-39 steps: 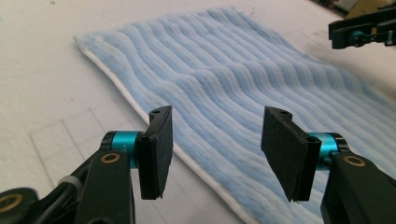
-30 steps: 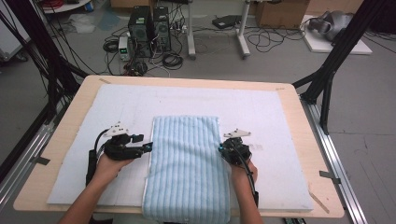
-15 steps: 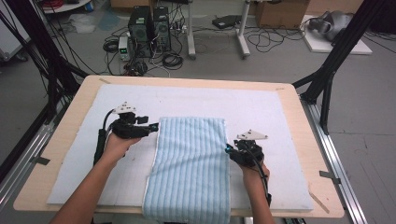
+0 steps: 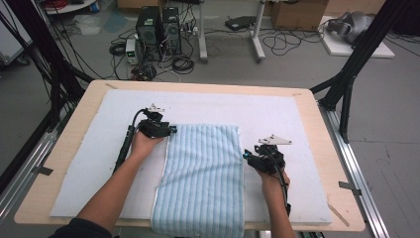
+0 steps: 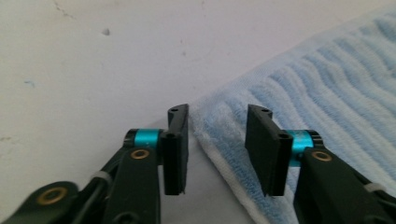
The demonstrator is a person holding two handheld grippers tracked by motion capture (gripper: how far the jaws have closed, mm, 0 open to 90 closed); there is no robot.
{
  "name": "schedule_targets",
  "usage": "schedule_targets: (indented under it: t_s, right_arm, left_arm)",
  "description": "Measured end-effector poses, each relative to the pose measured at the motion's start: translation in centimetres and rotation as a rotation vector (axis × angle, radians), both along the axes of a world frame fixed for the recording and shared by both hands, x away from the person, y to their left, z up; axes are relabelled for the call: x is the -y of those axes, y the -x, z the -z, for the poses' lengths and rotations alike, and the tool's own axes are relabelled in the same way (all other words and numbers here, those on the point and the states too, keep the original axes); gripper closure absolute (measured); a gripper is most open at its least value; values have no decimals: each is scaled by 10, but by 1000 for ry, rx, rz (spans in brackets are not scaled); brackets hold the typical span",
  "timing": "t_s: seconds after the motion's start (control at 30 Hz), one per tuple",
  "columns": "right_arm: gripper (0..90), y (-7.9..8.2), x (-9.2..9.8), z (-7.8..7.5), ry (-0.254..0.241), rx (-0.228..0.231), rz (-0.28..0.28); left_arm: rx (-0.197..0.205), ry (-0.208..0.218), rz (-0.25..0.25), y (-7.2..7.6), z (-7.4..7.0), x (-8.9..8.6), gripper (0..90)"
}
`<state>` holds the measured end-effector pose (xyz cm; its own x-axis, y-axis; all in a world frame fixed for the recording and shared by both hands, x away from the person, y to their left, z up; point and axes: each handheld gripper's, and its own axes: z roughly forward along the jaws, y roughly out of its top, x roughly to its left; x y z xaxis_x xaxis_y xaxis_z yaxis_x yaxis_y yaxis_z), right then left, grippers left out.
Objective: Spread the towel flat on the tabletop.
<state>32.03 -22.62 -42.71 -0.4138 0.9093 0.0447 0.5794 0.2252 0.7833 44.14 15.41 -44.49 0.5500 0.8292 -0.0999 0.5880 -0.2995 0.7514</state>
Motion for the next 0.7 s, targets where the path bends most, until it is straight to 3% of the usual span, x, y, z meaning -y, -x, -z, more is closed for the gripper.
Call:
schedule_targets:
  t_s: [0.03,0.13,0.2,0.27,0.3,0.37,0.47,0.5,0.63,0.7]
  right_arm:
    - [551,1,-1,0,-5,-3,4]
    - [551,0,-2,0,-3,2,-4]
    - [551,-1,-2,1,-3,2,-8]
    - [551,-3,-3,2,-2,-5,-1]
    - [551,-4,-3,3,-2,-8,2]
    - [551,-7,-2,4,4,-11,6]
    - [542,-14,0,2,-7,-17,3]
    - [534,-17,0,1,-15,-14,-9]
    - [532,-35,-4,-3,-28,11,-74]
    - [546,-47,-9,-3,-23,-25,-65]
  left_arm:
    - [25,-33,-5,1,0,2,651]
    - [73,-75,1,3,1,9,865]
    - [100,-108,-28,1,1,12,877]
    - [94,-80,-80,-3,2,10,875]
    - [94,-67,-100,-3,3,10,854]
    - [101,-60,-134,-5,4,8,681]
    - [67,12,-115,-5,3,2,514]
    - [55,29,-102,-5,2,0,494]
    - [10,32,-70,-4,2,-3,433]
    - [18,-1,-53,-2,1,-2,465]
